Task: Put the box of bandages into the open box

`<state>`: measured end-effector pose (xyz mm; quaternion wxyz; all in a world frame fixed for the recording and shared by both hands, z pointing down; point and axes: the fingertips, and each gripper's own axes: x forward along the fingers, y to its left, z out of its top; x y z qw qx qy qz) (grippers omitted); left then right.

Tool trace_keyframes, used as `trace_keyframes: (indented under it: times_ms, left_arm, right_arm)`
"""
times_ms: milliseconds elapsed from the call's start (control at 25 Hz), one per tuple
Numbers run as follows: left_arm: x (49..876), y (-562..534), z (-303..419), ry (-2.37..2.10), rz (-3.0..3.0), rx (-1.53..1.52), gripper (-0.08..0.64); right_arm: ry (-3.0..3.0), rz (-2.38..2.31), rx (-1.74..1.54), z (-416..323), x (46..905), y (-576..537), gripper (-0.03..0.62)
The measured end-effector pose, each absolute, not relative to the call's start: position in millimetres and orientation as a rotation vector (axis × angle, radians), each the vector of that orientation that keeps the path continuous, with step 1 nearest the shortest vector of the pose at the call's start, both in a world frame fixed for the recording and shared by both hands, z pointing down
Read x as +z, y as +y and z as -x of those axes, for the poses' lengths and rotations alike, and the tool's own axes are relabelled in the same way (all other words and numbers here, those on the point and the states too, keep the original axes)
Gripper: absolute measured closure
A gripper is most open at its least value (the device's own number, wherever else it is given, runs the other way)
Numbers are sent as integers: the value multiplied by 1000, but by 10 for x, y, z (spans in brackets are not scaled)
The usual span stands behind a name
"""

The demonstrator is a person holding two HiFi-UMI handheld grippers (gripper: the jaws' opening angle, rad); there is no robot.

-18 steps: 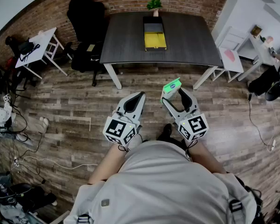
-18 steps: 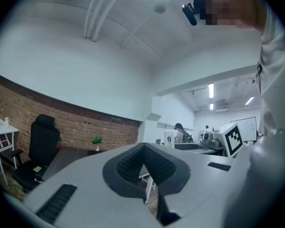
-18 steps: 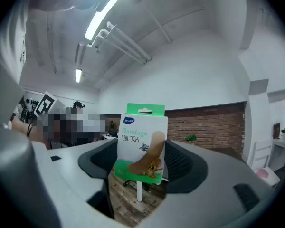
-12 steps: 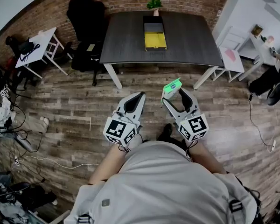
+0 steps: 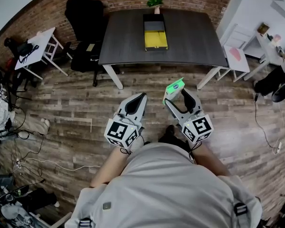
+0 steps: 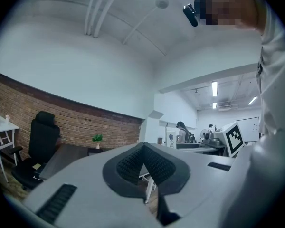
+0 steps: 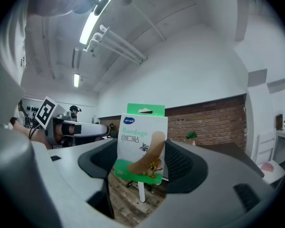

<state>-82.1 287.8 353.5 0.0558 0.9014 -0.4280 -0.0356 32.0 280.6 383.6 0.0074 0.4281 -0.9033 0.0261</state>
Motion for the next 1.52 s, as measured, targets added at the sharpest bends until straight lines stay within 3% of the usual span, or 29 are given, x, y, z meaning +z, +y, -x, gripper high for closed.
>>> trace_keyframes:
  times_ms: [920, 1520]
  left_arm:
    - [3421, 1196, -569, -1372, -2710, -92, 545]
    - [3640, 289, -471, -1293, -2694, -68, 545]
  right_arm:
    - [-2850, -1281, 7, -1753, 3655, 1154, 282]
    - [-2789, -1326, 68, -1620, 3857, 275, 282]
